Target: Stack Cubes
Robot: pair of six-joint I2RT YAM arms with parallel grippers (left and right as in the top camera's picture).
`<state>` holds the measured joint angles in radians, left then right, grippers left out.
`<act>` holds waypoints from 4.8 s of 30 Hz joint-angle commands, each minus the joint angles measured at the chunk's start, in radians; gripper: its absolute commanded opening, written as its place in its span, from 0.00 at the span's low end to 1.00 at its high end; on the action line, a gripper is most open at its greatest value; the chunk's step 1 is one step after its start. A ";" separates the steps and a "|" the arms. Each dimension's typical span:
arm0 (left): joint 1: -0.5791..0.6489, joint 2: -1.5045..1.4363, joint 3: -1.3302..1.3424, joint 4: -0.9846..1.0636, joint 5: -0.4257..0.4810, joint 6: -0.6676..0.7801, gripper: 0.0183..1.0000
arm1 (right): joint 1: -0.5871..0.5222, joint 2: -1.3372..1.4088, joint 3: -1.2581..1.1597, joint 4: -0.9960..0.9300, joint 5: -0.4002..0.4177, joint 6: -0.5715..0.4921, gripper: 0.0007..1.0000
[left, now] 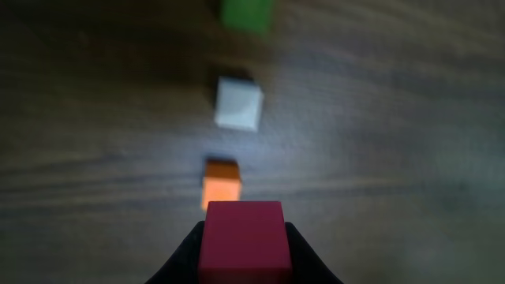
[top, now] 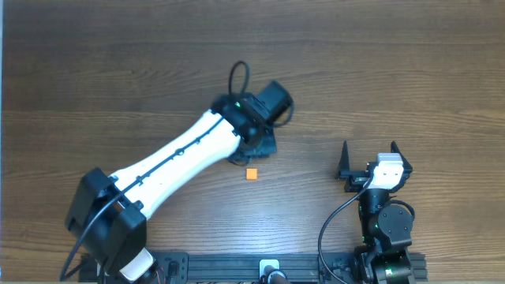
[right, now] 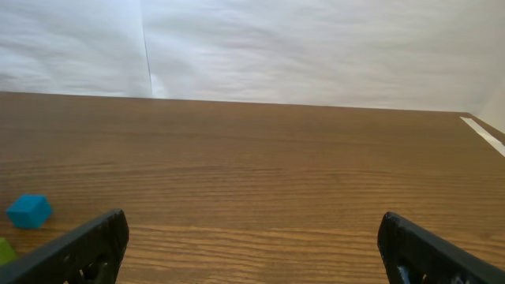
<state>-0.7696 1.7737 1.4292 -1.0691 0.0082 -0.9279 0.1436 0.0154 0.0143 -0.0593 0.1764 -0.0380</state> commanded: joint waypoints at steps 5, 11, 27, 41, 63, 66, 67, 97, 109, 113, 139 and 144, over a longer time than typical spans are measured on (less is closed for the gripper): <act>0.066 0.092 0.010 0.064 0.002 0.092 0.04 | -0.006 -0.011 -0.009 0.000 -0.007 -0.004 0.99; 0.060 0.157 0.010 0.113 0.002 0.110 0.04 | -0.006 -0.011 -0.009 0.000 -0.007 -0.004 0.99; 0.060 0.208 0.010 0.113 0.002 0.140 0.04 | -0.006 -0.011 -0.009 0.000 -0.007 -0.004 0.99; 0.057 0.224 0.010 0.132 0.006 0.190 0.04 | -0.006 -0.011 -0.009 0.000 -0.007 -0.004 0.99; 0.053 0.241 0.010 0.126 0.025 0.216 0.05 | -0.006 -0.011 -0.009 0.000 -0.007 -0.004 0.99; 0.053 0.243 0.010 0.122 0.026 0.216 0.05 | -0.006 -0.011 -0.009 0.000 -0.007 -0.005 0.99; 0.053 0.243 0.010 0.122 0.026 0.216 0.05 | -0.006 -0.011 -0.009 0.000 -0.007 -0.004 0.99; 0.053 0.252 0.010 0.127 0.029 0.217 0.32 | -0.006 -0.011 -0.009 0.000 -0.007 -0.004 0.99; 0.053 0.252 0.010 0.131 0.032 0.217 0.41 | -0.006 -0.011 -0.009 0.000 -0.007 -0.005 0.99; 0.053 0.252 0.010 0.135 0.036 0.217 0.45 | -0.006 -0.011 -0.009 0.000 -0.007 -0.005 0.99; -0.067 0.008 -0.076 0.061 -0.001 0.029 0.68 | -0.006 -0.011 -0.009 0.000 -0.007 -0.004 0.99; -0.083 -0.127 -0.307 0.154 0.055 -0.053 0.68 | -0.006 -0.011 -0.009 0.000 -0.007 -0.004 0.99</act>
<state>-0.8452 1.7115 1.2419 -0.9478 0.0353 -0.8890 0.1436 0.0158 0.0147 -0.0589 0.1764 -0.0376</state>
